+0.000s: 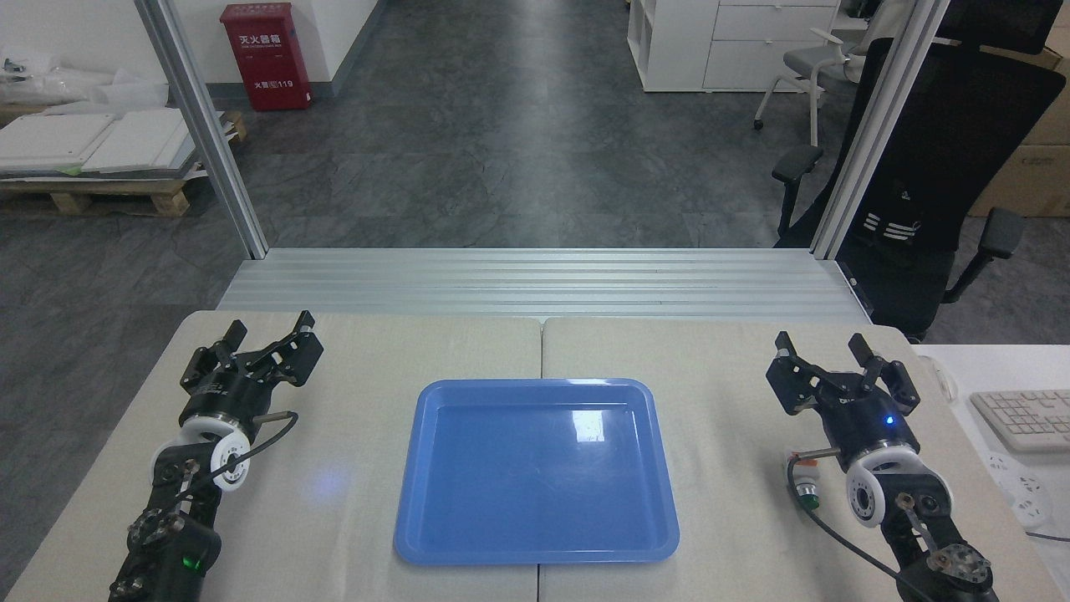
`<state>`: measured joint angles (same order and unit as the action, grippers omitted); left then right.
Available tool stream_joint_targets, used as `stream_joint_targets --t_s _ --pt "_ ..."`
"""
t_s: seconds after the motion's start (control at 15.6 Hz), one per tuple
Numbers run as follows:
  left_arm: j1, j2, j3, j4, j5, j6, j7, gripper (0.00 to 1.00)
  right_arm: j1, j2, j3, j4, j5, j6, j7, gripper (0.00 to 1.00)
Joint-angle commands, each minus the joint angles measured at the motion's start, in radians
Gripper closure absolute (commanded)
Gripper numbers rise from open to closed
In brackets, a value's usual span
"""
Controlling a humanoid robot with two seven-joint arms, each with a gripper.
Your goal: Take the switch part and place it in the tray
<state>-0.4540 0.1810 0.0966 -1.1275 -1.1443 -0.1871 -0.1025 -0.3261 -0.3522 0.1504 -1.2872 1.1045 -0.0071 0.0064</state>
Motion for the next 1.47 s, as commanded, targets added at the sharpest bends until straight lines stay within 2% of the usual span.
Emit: stream_joint_targets --t_s 0.0,0.71,0.83,1.03,1.41 --pt "0.0 0.0 0.0 0.0 0.0 0.0 0.0 0.0 0.004 -0.005 0.0 -0.003 0.0 0.001 0.0 0.01" --pt "0.0 0.0 0.0 0.0 0.0 0.0 0.0 0.0 0.01 -0.005 0.0 -0.004 0.0 0.002 0.001 0.02" --pt "0.001 0.0 0.0 0.0 0.0 0.0 0.0 0.0 0.044 0.002 0.001 -0.003 0.003 0.048 0.055 0.02" --pt "0.0 0.0 0.0 0.0 0.0 0.0 0.0 0.0 0.105 0.012 0.011 0.023 0.005 0.102 0.099 0.02" --pt "0.0 0.0 0.0 0.0 0.0 0.0 0.0 0.0 0.11 0.012 0.063 0.129 0.005 0.095 0.126 0.02"
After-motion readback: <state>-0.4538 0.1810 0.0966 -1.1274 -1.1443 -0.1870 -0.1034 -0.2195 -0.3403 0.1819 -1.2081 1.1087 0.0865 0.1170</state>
